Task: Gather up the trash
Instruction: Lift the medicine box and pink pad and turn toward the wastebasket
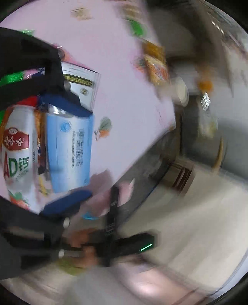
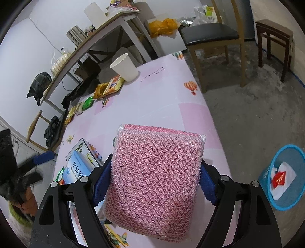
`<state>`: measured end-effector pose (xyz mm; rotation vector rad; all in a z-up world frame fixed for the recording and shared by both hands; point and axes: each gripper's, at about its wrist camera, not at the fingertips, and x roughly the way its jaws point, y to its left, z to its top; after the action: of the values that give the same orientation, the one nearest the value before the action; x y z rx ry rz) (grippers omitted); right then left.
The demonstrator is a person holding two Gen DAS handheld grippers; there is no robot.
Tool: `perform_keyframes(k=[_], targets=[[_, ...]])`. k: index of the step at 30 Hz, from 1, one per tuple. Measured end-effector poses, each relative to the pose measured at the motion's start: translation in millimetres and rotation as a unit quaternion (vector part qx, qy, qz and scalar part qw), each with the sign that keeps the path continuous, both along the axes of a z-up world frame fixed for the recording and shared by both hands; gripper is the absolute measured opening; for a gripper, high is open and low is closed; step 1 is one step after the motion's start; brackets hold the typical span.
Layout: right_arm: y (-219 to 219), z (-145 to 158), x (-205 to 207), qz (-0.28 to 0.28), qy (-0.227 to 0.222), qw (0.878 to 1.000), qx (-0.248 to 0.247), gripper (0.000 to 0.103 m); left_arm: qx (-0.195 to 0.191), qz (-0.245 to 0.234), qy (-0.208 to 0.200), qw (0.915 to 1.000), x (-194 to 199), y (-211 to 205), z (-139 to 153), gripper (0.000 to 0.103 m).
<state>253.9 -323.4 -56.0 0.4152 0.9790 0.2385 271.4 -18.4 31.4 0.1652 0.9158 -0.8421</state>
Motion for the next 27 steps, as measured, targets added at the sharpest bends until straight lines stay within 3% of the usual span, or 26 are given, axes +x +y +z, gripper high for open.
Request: perform_keyframes(k=[2, 4, 5, 6, 8, 11, 23, 27], targets=[[-4, -1, -2, -0.001, 0.0, 1.0, 0.002, 0.075, 0.067, -0.089, -0.068, 0.9914, -14, -22, 1, 0.093], [-7, -3, -3, -0.002, 0.001, 1.0, 0.005, 0.075, 0.155, -0.193, -0.14, 0.9586, -30, -44, -9, 0.095], [-9, -5, -3, -0.001, 0.003, 1.0, 0.009, 0.075, 0.18, -0.221, -0.15, 0.9467, -33, -49, -14, 0.095], [-10, -7, -2, 0.0, 0.005, 1.0, 0.013, 0.075, 0.216, -0.263, -0.145, 0.929, -34, -57, -24, 0.095], [-12, -11, -1, 0.002, 0.009, 1.0, 0.024, 0.075, 0.252, -0.305, -0.132, 0.9091, -29, -64, -37, 0.095], [-14, -18, 2, 0.004, 0.013, 0.999, 0.045, 0.076, 0.285, -0.333, -0.114, 0.8914, -19, -70, -52, 0.095], [-20, -36, 10, 0.028, 0.027, 0.995, 0.089, 0.076, 0.322, -0.377, -0.061, 0.8665, 3, -93, -83, 0.096], [-23, -36, 10, 0.028, 0.026, 0.994, 0.1, 0.076, 0.303, -0.367, -0.033, 0.8789, 9, -93, -83, 0.094]])
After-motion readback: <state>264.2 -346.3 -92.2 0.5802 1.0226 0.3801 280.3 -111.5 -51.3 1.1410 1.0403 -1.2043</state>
